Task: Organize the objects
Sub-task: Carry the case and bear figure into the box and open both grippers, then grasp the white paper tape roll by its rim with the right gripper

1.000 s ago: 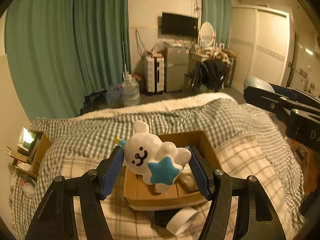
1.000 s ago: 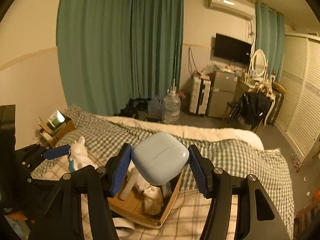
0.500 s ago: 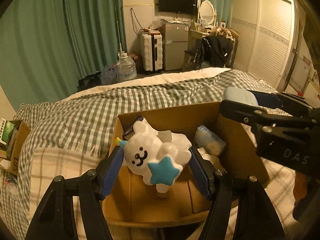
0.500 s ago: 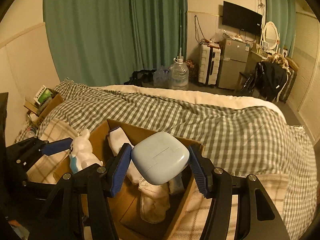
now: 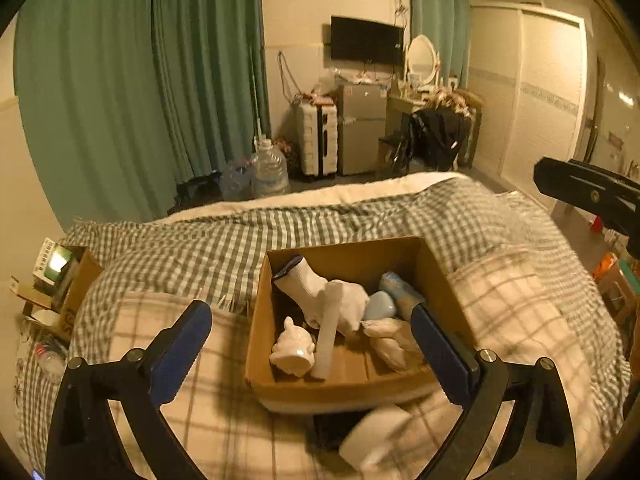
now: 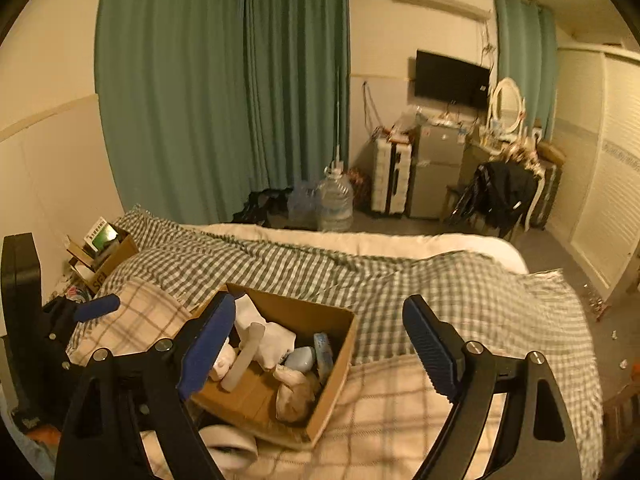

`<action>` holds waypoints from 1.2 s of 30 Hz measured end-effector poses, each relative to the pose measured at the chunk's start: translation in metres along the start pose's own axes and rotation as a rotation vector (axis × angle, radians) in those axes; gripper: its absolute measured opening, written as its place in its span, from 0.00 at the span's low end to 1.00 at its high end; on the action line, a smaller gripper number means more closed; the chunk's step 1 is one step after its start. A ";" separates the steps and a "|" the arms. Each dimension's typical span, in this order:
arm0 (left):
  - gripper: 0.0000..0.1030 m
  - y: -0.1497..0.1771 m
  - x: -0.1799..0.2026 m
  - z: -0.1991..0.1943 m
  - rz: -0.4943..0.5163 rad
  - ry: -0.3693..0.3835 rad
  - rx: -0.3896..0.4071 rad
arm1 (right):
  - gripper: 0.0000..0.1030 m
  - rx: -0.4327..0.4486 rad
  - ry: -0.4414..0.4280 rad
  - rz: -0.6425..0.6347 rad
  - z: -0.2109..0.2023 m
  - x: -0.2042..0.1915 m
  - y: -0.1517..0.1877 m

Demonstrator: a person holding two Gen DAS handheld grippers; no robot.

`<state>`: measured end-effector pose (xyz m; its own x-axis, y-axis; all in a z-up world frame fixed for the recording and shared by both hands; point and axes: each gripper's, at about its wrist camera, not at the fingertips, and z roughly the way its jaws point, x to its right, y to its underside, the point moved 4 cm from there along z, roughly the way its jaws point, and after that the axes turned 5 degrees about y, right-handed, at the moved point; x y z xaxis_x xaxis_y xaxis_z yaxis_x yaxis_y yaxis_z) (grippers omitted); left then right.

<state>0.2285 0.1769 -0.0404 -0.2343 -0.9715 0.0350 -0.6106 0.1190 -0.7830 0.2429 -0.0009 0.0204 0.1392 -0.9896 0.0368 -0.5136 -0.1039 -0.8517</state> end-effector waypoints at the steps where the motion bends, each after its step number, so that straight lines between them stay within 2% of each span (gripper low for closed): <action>1: 1.00 0.001 0.002 -0.010 0.002 -0.002 0.011 | 0.86 0.007 0.007 0.001 -0.012 0.000 0.002; 5: 1.00 0.012 0.004 -0.050 0.012 -0.013 0.043 | 0.86 0.025 0.020 -0.018 -0.051 -0.007 0.015; 8: 1.00 0.025 0.001 -0.071 -0.020 -0.034 0.044 | 0.86 0.044 0.021 -0.026 -0.076 -0.016 0.029; 11: 1.00 0.045 -0.002 -0.082 -0.052 -0.039 0.043 | 0.86 0.056 0.001 -0.018 -0.093 -0.025 0.045; 15: 1.00 0.073 -0.007 -0.085 -0.091 -0.073 0.040 | 0.86 0.051 -0.007 -0.009 -0.095 -0.033 0.070; 18: 1.00 0.091 -0.013 -0.072 -0.122 -0.092 0.039 | 0.86 0.012 -0.018 -0.012 -0.075 -0.039 0.091; 23: 1.00 0.125 -0.019 -0.041 -0.119 -0.166 -0.008 | 0.86 -0.069 0.026 -0.027 -0.032 -0.044 0.133; 28: 1.00 0.149 -0.020 -0.019 -0.076 -0.217 -0.067 | 0.86 -0.205 -0.028 -0.052 0.011 -0.062 0.182; 30: 1.00 0.153 -0.024 -0.015 -0.077 -0.223 -0.082 | 0.86 -0.244 -0.040 -0.082 0.020 -0.071 0.191; 33: 1.00 0.155 -0.034 -0.013 -0.108 -0.195 -0.089 | 0.86 -0.261 -0.043 -0.128 0.026 -0.084 0.195; 36: 1.00 0.154 -0.043 -0.015 -0.117 -0.217 -0.087 | 0.86 -0.298 -0.050 -0.142 0.036 -0.096 0.196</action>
<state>0.1331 0.2400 -0.1533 0.0040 -0.9998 -0.0190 -0.6886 0.0111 -0.7250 0.1592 0.0777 -0.1692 0.2652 -0.9576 0.1122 -0.7101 -0.2727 -0.6491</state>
